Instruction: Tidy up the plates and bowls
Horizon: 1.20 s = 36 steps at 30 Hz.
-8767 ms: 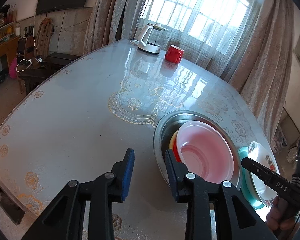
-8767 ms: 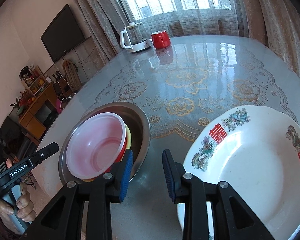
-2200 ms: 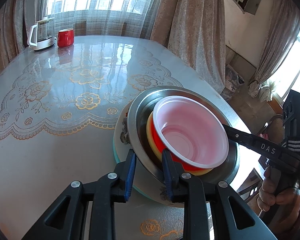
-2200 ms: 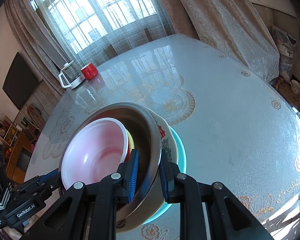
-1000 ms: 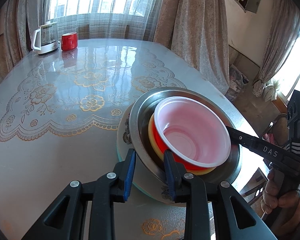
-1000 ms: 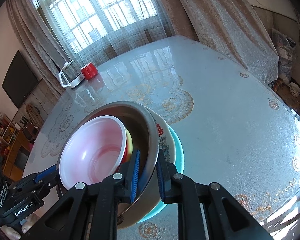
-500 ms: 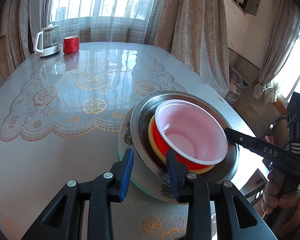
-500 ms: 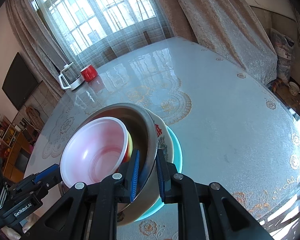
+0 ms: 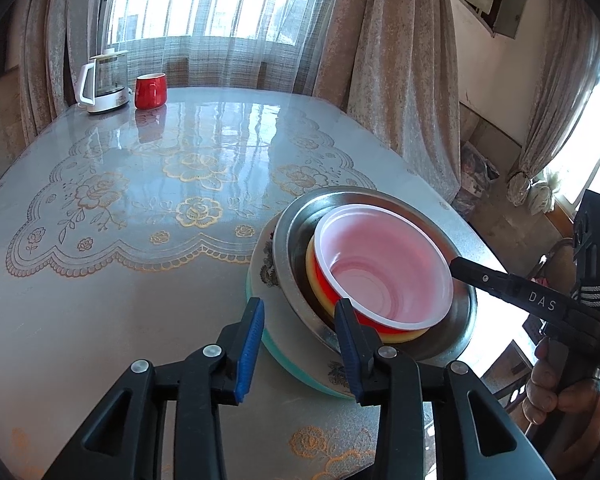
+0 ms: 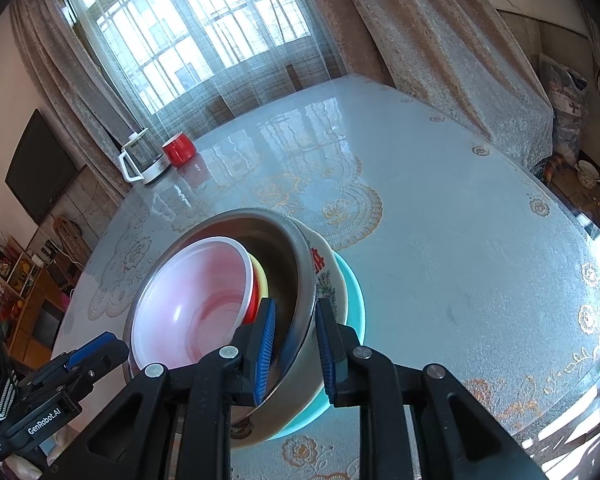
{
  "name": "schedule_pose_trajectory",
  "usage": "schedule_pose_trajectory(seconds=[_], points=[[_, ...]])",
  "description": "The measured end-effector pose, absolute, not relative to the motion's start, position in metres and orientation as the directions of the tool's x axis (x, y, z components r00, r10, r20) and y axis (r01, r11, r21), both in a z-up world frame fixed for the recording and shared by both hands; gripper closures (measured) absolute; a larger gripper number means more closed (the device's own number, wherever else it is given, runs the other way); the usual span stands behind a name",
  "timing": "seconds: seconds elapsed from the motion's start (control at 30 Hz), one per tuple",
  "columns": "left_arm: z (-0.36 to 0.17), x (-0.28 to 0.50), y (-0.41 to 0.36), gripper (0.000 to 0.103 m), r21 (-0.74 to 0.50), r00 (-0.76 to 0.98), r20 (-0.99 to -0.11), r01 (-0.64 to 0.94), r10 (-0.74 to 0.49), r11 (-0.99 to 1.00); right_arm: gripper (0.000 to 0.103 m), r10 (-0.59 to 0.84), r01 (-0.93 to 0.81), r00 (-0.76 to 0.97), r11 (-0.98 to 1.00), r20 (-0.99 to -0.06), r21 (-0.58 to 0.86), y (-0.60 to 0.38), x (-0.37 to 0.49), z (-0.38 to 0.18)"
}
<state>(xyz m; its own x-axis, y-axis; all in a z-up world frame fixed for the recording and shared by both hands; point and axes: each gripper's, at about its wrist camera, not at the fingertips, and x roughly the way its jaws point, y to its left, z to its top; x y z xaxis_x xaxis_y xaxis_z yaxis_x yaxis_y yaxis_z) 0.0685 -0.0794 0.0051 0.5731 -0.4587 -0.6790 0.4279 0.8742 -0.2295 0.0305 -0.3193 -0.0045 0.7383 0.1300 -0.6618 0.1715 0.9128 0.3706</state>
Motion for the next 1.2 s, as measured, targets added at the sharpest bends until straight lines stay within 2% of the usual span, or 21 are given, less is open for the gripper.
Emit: schedule_pose_trajectory(seconds=[0.23,0.37,0.5,0.77,0.93,1.2], points=[[0.006,0.067,-0.068,0.064,-0.231,0.598,-0.672,0.392,-0.437,0.891,0.078,0.111,0.181,0.750,0.914,-0.652,0.364,-0.320,0.025,-0.001],[0.009,0.062,-0.061,0.062,-0.201,0.648,-0.657,0.342,-0.385,0.918,0.077,0.082,0.193,0.761,0.919,-0.644,0.345,-0.318,0.019,0.005],[0.015,0.052,-0.056,0.051,-0.143,0.718,-0.624,0.282,-0.308,0.949,0.074,0.011,0.223,0.785,0.928,-0.619,0.299,-0.314,0.009,0.016],[0.022,0.034,-0.058,0.039,-0.072,0.790,-0.569,0.231,-0.230,0.970,0.070,-0.103,0.254,0.811,0.949,-0.576,0.188,-0.283,-0.010,0.024],[0.023,0.026,-0.063,0.039,-0.048,0.802,-0.556,0.233,-0.220,0.971,0.069,-0.136,0.263,0.810,0.953,-0.570,0.147,-0.263,-0.016,0.016],[0.022,0.021,-0.066,0.033,-0.041,0.803,-0.556,0.233,-0.216,0.972,0.069,-0.139,0.254,0.805,0.959,-0.577,0.123,-0.251,-0.015,0.009]])
